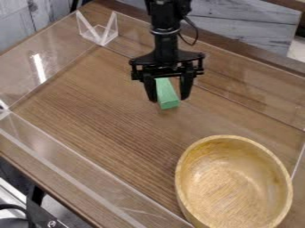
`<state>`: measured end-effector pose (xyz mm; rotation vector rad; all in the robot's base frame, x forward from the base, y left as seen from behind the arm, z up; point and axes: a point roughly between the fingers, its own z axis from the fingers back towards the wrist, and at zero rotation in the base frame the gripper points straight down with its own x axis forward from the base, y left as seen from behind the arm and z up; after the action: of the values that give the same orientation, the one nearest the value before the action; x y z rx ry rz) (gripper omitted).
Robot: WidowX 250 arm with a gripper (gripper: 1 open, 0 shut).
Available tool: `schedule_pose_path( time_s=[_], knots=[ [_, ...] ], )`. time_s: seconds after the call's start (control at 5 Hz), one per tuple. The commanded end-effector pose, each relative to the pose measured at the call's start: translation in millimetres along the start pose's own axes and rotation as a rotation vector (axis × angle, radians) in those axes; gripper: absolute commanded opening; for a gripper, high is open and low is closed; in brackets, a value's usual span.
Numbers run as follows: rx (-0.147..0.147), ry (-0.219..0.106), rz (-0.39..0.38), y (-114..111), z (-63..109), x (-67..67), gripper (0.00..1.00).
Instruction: Put the green block in the brown bowl
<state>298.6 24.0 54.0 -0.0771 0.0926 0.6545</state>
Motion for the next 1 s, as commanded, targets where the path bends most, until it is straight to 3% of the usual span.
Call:
schedule_pose_path(
  time_s=[0.0, 0.8],
  knots=[
    [-0.04, -0.058, 0.002, -7.5, 15.3, 11.9, 1.0],
    [-0.05, -0.055, 0.017, -7.3, 12.2, 20.6, 1.0]
  ],
)
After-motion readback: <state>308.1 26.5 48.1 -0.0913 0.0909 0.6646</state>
